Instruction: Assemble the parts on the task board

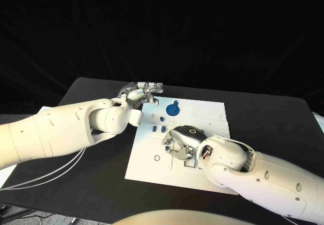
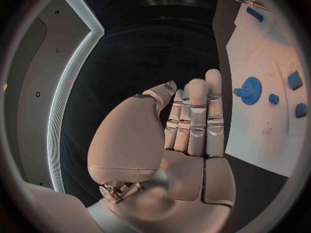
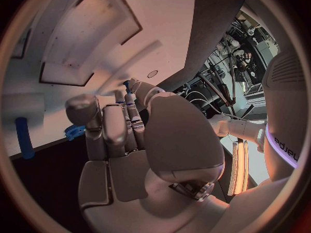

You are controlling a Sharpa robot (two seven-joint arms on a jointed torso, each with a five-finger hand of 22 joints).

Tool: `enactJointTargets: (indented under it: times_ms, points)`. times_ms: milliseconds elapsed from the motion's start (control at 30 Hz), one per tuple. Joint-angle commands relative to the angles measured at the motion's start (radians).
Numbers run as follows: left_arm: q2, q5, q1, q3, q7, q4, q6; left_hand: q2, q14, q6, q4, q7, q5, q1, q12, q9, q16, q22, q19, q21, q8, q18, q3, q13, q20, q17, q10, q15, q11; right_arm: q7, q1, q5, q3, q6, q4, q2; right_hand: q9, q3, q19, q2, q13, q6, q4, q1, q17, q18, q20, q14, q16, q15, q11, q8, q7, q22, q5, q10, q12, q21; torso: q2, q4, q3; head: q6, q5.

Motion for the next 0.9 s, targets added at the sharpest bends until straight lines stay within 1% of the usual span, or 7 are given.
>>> enactJointTargets:
  times_ms: [33, 133, 233, 400, 533, 633, 900]
  points:
    - [0.003, -0.006, 0.0, 0.001, 0.0, 0.001, 0.022, 0.006, -0.007, -0.009, 0.0, -0.001, -0.003, -0.003, 0.002, -0.001, -0.004, -0.001, 0.001, -0.007, 0.006, 0.019, -0.007, 0.001, 0.005, -0.001, -0.005, -0.002, 0.0, -0.012, -0.004, -0.017, -0.002, -0.034, 0.004, -0.006, -0.001, -0.014, -0.007, 0.001, 0.003, -0.023, -0.003, -0.012, -0.008, 0.015, 0.001, 0.016, -0.005, 0.007, 0.004, -0.005, 0.001, -0.018, -0.002, -0.021, 0.01, -0.013, 0.001, 0.0004, 0.0012, 0.002, -0.002]
    - [0.003, -0.006, 0.0, 0.001, 0.0, 0.001, 0.023, 0.006, -0.008, -0.011, 0.001, 0.0, -0.003, -0.004, 0.003, -0.001, -0.004, -0.002, 0.001, -0.008, 0.006, 0.019, -0.009, 0.001, 0.006, -0.002, -0.007, -0.002, 0.001, -0.004, -0.008, -0.01, 0.002, -0.07, 0.025, -0.022, 0.0, -0.019, -0.003, 0.004, 0.004, -0.025, -0.004, -0.012, -0.002, 0.015, 0.001, 0.018, 0.001, 0.006, 0.003, -0.003, 0.003, -0.016, -0.001, -0.021, 0.016, -0.012, 0.002, 0.0022, 0.0022, 0.005, -0.004]
    - [0.002, -0.006, 0.0, 0.001, 0.0, 0.001, 0.022, 0.007, -0.008, -0.012, 0.001, 0.0, -0.003, -0.004, 0.004, -0.001, -0.004, -0.002, 0.001, -0.009, 0.007, 0.019, -0.009, 0.001, 0.006, -0.002, -0.008, -0.002, 0.001, 0.002, -0.01, -0.001, 0.013, -0.102, 0.05, -0.044, 0.004, -0.025, 0.005, 0.011, 0.007, -0.01, -0.006, -0.011, -0.002, 0.013, 0.0, 0.021, 0.004, 0.004, 0.001, 0.003, 0.004, -0.011, 0.011, -0.004, 0.036, -0.009, 0.001, 0.0009, 0.0028, 0.007, -0.004]
    - [-0.001, -0.007, 0.0, 0.001, 0.005, 0.002, 0.018, 0.008, -0.008, -0.012, 0.001, 0.0, -0.003, -0.003, 0.004, -0.001, -0.004, -0.003, 0.002, -0.01, 0.007, 0.019, -0.009, 0.001, 0.006, -0.002, -0.009, -0.002, 0.001, -0.004, 0.008, 0.022, 0.031, -0.114, 0.071, -0.099, 0.006, -0.029, 0.019, 0.016, 0.008, 0.001, -0.007, -0.012, -0.005, 0.01, -0.002, 0.022, 0.004, 0.001, -0.003, 0.005, 0.001, 0.006, 0.017, 0.013, 0.053, 0.002, -0.001, -0.0016, -0.0001, 0.012, -0.007]
    - [-0.003, -0.007, 0.0, 0.001, 0.018, 0.003, 0.007, 0.009, -0.008, -0.012, 0.002, 0.0, -0.003, -0.004, 0.006, -0.001, -0.004, -0.003, 0.002, -0.01, 0.008, 0.019, -0.01, 0.001, 0.006, -0.003, -0.009, -0.001, 0.001, -0.01, 0.043, 0.059, 0.037, -0.096, 0.075, -0.156, 0.007, -0.033, 0.026, 0.015, 0.007, 0.005, -0.006, -0.016, 0.0, 0.008, -0.001, 0.024, 0.009, 0.0, -0.005, 0.004, 0.0, 0.013, 0.016, 0.025, 0.062, 0.008, -0.001, -0.0015, -0.0001, 0.013, -0.013]
    - [-0.005, -0.008, 0.0, 0.001, 0.022, 0.002, 0.004, 0.01, -0.008, -0.012, 0.002, 0.0, -0.003, -0.005, 0.007, -0.001, -0.003, -0.004, 0.002, -0.011, 0.008, 0.019, -0.011, 0.002, 0.006, -0.003, -0.009, -0.001, 0.001, -0.015, 0.072, 0.081, 0.039, -0.069, 0.077, -0.203, 0.005, -0.05, 0.029, 0.003, 0.005, -0.001, -0.003, -0.029, 0.0, 0.008, -0.001, 0.025, 0.011, -0.002, -0.009, -0.001, -0.012, 0.012, 0.012, 0.026, 0.067, 0.008, -0.001, -0.0028, -0.0006, 0.021, -0.02]
    - [-0.004, -0.008, 0.0, 0.001, 0.023, 0.001, 0.006, 0.01, -0.008, -0.012, 0.003, 0.0, -0.003, -0.005, 0.007, -0.001, -0.003, -0.004, 0.002, -0.011, 0.009, 0.019, -0.012, 0.002, 0.006, -0.003, -0.009, -0.001, 0.001, -0.025, 0.099, 0.06, 0.041, 0.005, 0.066, -0.272, 0.002, -0.11, 0.031, -0.014, 0.003, -0.027, 0.009, -0.048, -0.004, 0.009, -0.014, 0.027, 0.012, -0.019, -0.026, -0.003, -0.031, 0.003, 0.004, 0.012, 0.074, 0.001, -0.001, -0.0098, -0.0017, 0.031, -0.028]
